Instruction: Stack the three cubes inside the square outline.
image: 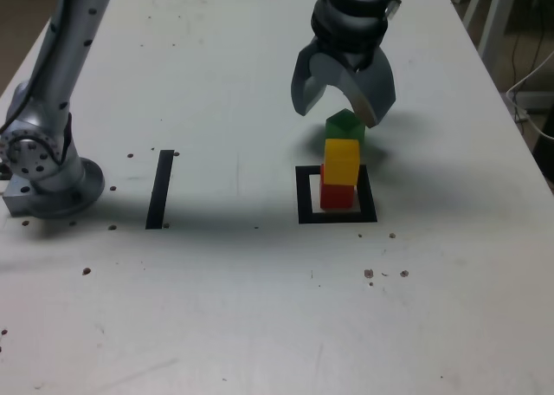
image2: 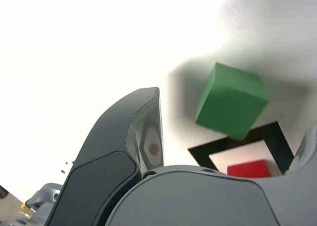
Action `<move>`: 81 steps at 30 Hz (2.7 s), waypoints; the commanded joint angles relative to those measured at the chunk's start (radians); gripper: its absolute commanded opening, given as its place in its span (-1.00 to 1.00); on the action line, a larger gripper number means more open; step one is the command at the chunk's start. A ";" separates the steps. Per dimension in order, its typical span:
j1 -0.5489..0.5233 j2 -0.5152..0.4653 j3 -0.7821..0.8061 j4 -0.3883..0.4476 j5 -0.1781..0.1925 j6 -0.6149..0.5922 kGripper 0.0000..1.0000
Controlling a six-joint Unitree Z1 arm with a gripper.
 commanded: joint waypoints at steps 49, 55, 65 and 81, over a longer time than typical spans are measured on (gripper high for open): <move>-0.018 0.084 -0.028 0.009 -0.008 -0.047 -0.41; -0.018 0.084 -0.028 0.012 -0.007 -0.053 -0.41; -0.019 0.052 -0.061 0.051 0.000 -0.086 -0.41; -0.039 -0.043 -0.141 0.181 -0.021 -0.137 -0.41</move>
